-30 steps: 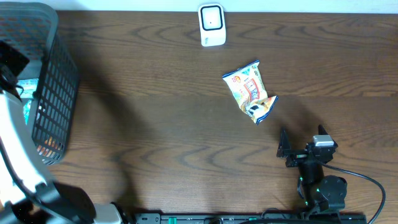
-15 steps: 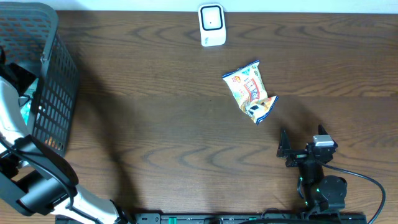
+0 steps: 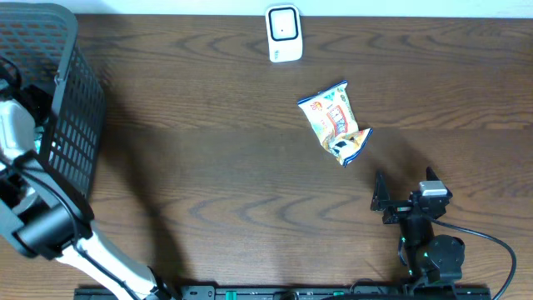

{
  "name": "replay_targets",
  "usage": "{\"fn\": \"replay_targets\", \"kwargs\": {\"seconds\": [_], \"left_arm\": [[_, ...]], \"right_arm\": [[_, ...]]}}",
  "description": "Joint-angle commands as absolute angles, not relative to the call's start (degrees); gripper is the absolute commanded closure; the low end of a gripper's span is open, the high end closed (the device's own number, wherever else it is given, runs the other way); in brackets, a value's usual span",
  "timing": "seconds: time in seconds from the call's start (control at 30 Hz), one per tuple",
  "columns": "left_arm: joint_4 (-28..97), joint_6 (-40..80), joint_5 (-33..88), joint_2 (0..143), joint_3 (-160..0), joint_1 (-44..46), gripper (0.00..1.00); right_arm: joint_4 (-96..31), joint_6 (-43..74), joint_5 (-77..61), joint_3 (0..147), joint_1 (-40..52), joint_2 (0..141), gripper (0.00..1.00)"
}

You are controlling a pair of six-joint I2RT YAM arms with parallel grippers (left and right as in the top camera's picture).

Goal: Scan the item barcode
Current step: 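Reach the left gripper into the basket and grasp a mint-green packet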

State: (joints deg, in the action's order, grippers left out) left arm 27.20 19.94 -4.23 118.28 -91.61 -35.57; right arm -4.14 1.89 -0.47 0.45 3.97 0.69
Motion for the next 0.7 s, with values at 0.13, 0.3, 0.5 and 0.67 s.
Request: {"fn": "replay_targets", "kwargs": {"seconds": [0.13, 0.3, 0.5, 0.67], "left_arm": [[23.4, 20.7, 1.1, 122.5, -92.1, -35.7, 0.14], [21.8, 20.7, 0.9, 124.0, -92.1, -35.7, 0.14], [19.5, 20.2, 0.9, 124.8, -92.1, -35.7, 0.14], [17.6, 20.3, 0.8, 125.5, -92.1, -35.7, 0.14]], "right_arm": [[-4.3, 1.2, -0.4, 0.3, 3.6, 0.4, 0.01], [-4.3, 1.2, -0.4, 0.3, 3.6, 0.4, 0.01], [-4.3, 1.2, -0.4, 0.3, 3.6, 0.4, 0.01], [-4.3, 1.2, -0.4, 0.3, 3.6, 0.4, 0.01]]}}
